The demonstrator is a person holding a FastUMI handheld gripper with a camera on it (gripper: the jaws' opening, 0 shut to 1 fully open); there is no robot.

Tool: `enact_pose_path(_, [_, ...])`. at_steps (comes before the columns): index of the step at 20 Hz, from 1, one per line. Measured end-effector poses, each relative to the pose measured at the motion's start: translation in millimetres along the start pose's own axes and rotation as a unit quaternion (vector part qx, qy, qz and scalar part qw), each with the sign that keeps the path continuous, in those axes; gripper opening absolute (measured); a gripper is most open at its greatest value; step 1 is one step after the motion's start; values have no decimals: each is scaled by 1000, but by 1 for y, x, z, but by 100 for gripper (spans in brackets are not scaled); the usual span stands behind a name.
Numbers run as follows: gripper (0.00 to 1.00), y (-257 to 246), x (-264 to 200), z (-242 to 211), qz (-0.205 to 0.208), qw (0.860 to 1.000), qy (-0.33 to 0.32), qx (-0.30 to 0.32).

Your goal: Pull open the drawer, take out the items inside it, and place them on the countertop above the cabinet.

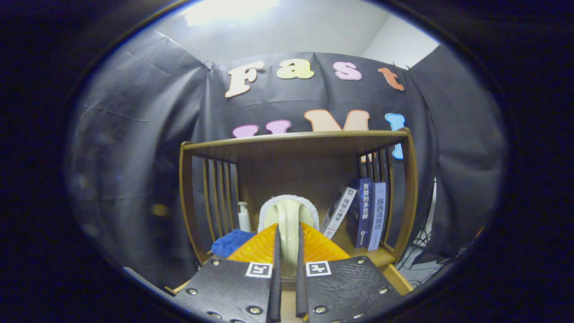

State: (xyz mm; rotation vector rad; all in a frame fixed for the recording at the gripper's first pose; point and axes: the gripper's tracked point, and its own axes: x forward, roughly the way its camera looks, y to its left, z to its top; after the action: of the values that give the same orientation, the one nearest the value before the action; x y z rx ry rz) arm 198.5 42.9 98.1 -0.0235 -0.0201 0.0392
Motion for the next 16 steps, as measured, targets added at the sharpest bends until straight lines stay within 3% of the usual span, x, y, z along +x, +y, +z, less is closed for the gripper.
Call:
enact_pose_path(3, [13,-3,29,-13,-4,1000,27,-13])
enact_pose_path(7, [13,-21,77,-63,-27,994,102,-15])
enact_pose_path(13, [13,-30,122,-165,-26,972,232,-10])
enact_pose_path(15, [13,-30,128,-188,-30,966,256,1])
enact_pose_path(16, [13,-30,136,-184,-33,970,241,5])
